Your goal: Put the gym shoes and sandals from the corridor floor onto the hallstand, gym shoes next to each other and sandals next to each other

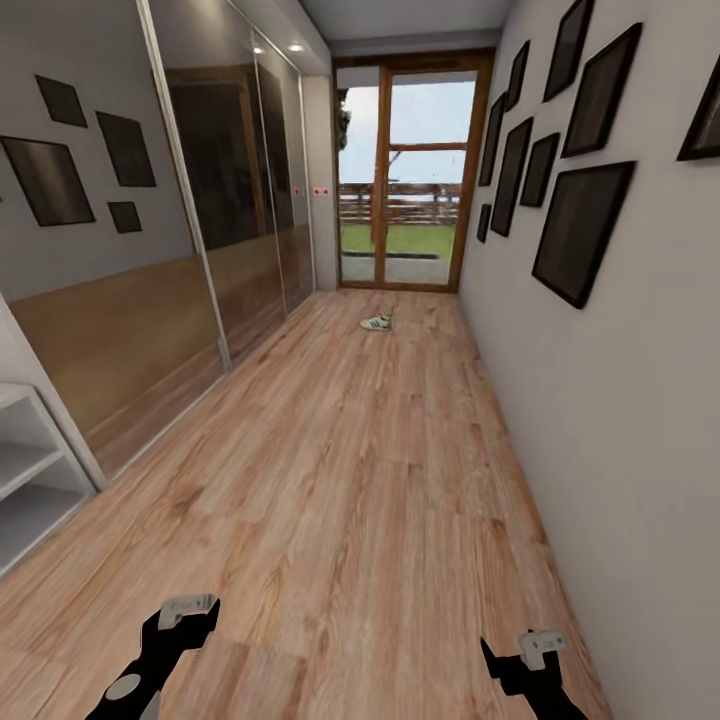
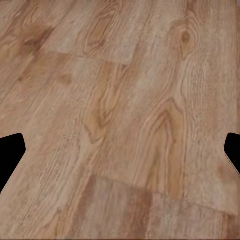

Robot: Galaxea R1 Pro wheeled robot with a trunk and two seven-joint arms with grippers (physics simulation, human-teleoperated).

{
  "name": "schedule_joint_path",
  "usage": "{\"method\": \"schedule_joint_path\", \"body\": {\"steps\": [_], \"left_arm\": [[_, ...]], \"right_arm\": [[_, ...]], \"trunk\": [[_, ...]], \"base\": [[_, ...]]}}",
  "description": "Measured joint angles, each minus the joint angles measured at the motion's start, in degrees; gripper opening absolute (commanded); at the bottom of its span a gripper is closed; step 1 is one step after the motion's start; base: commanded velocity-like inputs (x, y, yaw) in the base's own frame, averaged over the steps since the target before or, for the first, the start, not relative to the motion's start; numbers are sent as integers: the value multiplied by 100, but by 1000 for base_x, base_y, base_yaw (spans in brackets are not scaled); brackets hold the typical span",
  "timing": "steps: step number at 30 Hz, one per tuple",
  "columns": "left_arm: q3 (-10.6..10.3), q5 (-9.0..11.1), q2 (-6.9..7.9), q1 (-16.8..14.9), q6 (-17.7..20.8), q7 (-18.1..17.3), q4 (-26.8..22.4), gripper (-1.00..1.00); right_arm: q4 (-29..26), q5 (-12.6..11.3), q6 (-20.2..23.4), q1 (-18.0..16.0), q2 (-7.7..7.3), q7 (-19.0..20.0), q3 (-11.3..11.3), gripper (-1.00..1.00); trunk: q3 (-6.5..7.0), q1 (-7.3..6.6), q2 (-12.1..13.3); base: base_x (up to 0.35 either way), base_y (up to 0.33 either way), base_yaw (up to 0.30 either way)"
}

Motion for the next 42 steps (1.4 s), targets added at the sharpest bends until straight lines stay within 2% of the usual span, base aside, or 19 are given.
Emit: {"method": "schedule_joint_path", "body": {"steps": [42], "left_arm": [[-4, 0, 0, 5, 0, 0, 0, 100]], "right_arm": [[0, 0, 0, 1, 0, 2, 0, 100]], "trunk": [[0, 0, 0]], "base": [[340, 0, 0]]}}
